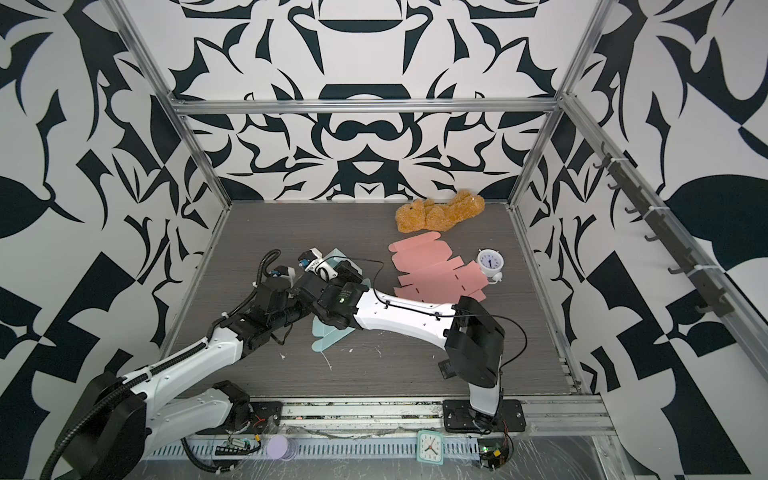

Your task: Fold the paper box

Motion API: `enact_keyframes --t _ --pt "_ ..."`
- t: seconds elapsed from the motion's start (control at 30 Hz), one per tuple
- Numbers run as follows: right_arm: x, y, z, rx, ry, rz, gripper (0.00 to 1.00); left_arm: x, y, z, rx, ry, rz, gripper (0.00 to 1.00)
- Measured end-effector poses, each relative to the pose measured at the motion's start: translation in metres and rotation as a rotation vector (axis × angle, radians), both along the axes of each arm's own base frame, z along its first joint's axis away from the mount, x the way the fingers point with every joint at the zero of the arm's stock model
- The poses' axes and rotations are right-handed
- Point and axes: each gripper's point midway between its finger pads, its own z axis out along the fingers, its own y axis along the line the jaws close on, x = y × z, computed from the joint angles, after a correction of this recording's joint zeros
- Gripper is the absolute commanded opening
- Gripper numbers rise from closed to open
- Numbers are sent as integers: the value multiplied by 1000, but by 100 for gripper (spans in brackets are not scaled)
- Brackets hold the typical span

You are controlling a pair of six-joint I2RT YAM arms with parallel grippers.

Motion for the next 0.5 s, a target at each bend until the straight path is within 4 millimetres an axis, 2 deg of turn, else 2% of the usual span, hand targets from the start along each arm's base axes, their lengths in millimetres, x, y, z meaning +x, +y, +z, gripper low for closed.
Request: enact_keyframes --t 0.17,0.3,0.5 --pt "-4 -1 -3 -1 13 16 27 -3 -4 -1 17 -6 -32 2" --pt "-11 -3 3 41 26 41 34 -5 -5 -2 26 -10 -49 2" --pt "-23 0 14 137 57 91 53 -5 -5 -2 41 -12 -56 2"
